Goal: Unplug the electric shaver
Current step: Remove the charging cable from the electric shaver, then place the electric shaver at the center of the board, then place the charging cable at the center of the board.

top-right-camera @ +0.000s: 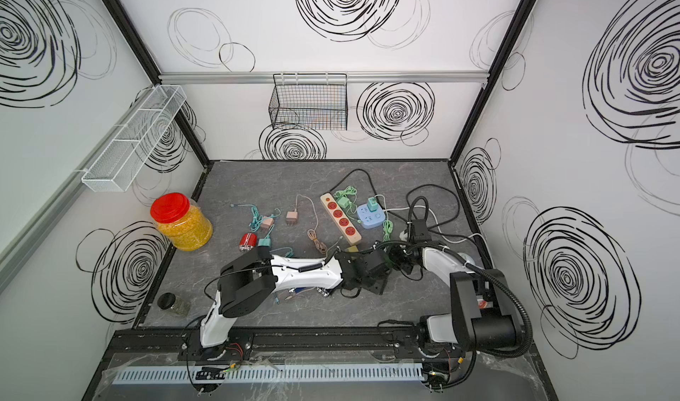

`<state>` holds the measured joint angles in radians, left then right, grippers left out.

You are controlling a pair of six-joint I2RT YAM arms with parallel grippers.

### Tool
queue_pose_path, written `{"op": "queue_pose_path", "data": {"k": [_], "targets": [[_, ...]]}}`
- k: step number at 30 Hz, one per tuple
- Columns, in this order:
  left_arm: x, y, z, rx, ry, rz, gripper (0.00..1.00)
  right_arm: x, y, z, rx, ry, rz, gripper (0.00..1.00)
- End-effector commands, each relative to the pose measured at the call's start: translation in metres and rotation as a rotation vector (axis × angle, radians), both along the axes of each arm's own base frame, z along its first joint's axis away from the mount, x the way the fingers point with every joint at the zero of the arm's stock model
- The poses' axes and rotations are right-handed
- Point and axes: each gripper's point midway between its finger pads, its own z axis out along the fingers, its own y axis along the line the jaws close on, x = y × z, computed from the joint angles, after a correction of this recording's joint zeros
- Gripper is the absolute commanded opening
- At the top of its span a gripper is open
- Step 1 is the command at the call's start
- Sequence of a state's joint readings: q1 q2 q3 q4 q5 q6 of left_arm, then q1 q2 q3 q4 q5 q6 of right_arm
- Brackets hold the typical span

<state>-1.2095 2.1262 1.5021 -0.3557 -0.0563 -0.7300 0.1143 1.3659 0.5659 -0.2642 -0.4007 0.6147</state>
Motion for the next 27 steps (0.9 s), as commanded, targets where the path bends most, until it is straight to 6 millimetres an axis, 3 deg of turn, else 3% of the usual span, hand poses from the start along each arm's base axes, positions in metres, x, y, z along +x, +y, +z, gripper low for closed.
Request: {"op": "queue_pose_path", "data": {"k": [1, 5, 8, 12, 17, 24, 27], "targets": [[-0.048, 0.025, -0.032, 0.189, 0.119, -0.149, 0.0, 0.051, -0.023, 0.032, -0.114, -0.207, -0.064, 0.0], [-0.049, 0.034, -0.041, 0.22, 0.121, -0.141, 0.0, 0.055, -0.026, 0.033, -0.115, -0.215, -0.083, 0.0], [-0.046, 0.028, -0.036, 0.152, 0.123, -0.111, 0.0, 0.056, -0.022, 0.029, -0.091, -0.203, -0.07, 0.0], [-0.026, 0.032, -0.028, 0.171, 0.041, -0.051, 0.04, 0.049, -0.034, 0.022, -0.144, -0.161, -0.094, 0.0], [-0.012, 0.021, -0.023, 0.214, -0.036, -0.046, 0.09, 0.036, -0.044, 0.004, -0.125, -0.106, -0.14, 0.0], [-0.005, 0.025, -0.018, 0.321, -0.134, -0.048, 0.33, 0.022, -0.037, -0.011, -0.089, -0.055, -0.127, 0.0], [-0.006, 0.026, -0.019, 0.308, -0.133, -0.042, 0.45, 0.019, -0.039, -0.013, -0.096, -0.044, -0.138, 0.07]]}}
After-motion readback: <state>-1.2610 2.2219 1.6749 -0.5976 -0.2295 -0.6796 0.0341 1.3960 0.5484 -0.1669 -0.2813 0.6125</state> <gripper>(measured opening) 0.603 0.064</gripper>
